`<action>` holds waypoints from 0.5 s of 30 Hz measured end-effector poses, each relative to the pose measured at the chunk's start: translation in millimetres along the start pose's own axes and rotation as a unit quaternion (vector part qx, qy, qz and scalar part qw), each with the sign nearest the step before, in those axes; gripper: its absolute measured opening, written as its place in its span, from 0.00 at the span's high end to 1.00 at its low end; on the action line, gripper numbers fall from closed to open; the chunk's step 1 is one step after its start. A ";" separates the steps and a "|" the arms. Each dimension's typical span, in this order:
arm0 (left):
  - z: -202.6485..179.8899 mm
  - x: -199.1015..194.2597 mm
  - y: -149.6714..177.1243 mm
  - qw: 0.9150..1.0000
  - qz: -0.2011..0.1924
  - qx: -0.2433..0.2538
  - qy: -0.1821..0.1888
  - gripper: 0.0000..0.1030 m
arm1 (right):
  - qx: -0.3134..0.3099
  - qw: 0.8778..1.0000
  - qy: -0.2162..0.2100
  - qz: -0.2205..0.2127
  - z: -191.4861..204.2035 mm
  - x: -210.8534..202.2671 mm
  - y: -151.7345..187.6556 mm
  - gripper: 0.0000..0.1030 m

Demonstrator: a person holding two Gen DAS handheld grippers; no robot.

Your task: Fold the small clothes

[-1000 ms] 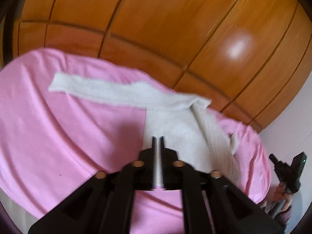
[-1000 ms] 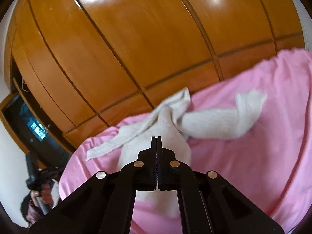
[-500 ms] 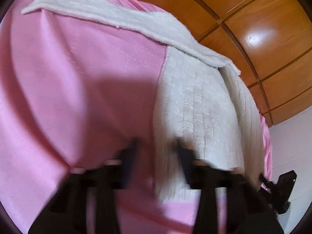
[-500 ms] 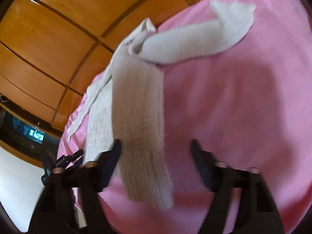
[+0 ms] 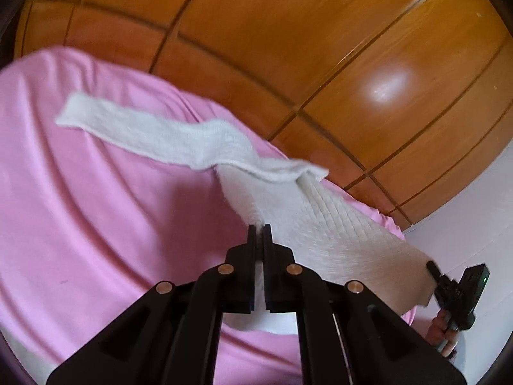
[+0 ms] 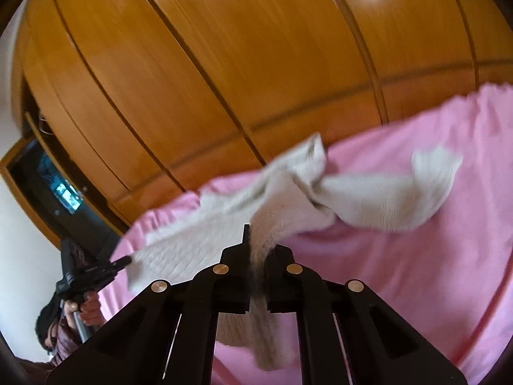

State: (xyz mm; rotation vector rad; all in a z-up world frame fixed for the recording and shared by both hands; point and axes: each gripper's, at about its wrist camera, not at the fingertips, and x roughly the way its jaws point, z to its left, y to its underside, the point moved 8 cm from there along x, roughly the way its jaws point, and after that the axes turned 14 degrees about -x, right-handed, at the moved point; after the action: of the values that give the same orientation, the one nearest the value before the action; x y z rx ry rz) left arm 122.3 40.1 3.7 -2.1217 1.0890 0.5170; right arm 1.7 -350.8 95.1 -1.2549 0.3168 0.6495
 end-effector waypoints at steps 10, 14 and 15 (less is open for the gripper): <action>100.0 -28.3 94.1 0.989 0.063 -0.039 -0.131 0.98 | 0.077 0.980 0.059 0.176 -39.1 -14.5 161.5 0.95; 134.8 8.4 115.3 0.977 0.087 -0.052 -0.190 0.97 | 0.100 0.966 0.084 0.224 -55.4 4.6 207.9 0.95; 135.8 17.2 116.5 0.976 0.096 -0.050 -0.190 0.97 | 0.088 0.964 0.092 0.233 -57.0 12.3 212.1 0.95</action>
State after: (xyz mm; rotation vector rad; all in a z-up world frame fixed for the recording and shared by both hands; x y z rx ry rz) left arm 31.4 81.5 -145.8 -1.9020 1.0648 1.0422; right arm -111.3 -366.4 -93.0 -1.0750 0.8253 0.8845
